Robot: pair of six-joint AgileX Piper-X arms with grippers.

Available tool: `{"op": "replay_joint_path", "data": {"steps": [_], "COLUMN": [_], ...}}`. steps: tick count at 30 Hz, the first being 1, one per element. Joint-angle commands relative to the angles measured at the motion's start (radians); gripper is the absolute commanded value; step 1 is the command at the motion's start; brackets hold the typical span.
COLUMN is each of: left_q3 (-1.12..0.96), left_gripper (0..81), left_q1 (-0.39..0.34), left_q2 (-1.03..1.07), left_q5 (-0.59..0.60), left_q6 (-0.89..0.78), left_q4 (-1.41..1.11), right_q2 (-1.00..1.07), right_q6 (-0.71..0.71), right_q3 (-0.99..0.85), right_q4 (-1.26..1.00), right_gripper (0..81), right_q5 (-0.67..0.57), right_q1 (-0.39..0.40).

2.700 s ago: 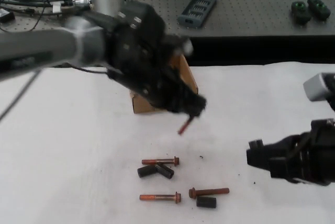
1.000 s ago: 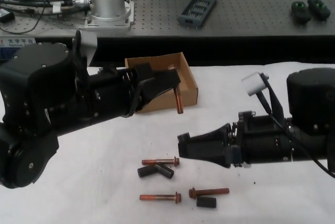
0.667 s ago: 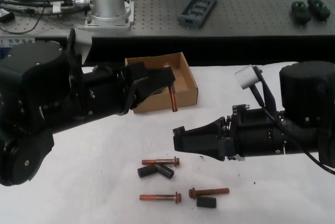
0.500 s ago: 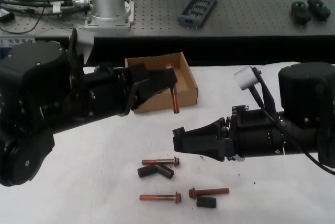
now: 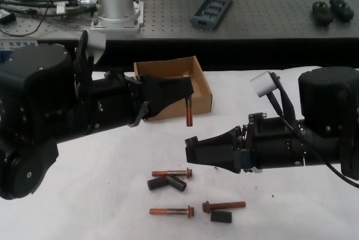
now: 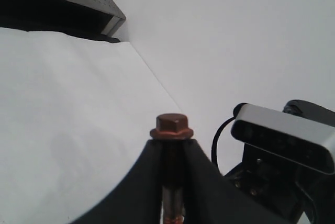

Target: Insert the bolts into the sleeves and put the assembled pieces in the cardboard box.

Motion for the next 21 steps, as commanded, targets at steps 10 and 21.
{"op": "replay_joint_path", "data": {"steps": [10,21], "left_q3": [-0.005,-0.005], "left_gripper": [0.6,0.6], "left_q1": [0.003,0.003], "left_q2": [-0.018,-0.018], "left_q5": [0.013,-0.029], "left_q6": [0.013,-0.053], "left_q4": [-0.022,-0.022], "right_q2": [-0.001,-0.001], "right_q6": [0.008,0.012], "right_q3": [-0.009,-0.009], "right_q4": [-0.051,-0.059], "right_gripper": [7.0,7.0], "right_q5": [-0.007,0.021], "right_q1": [-0.005,-0.005]}}
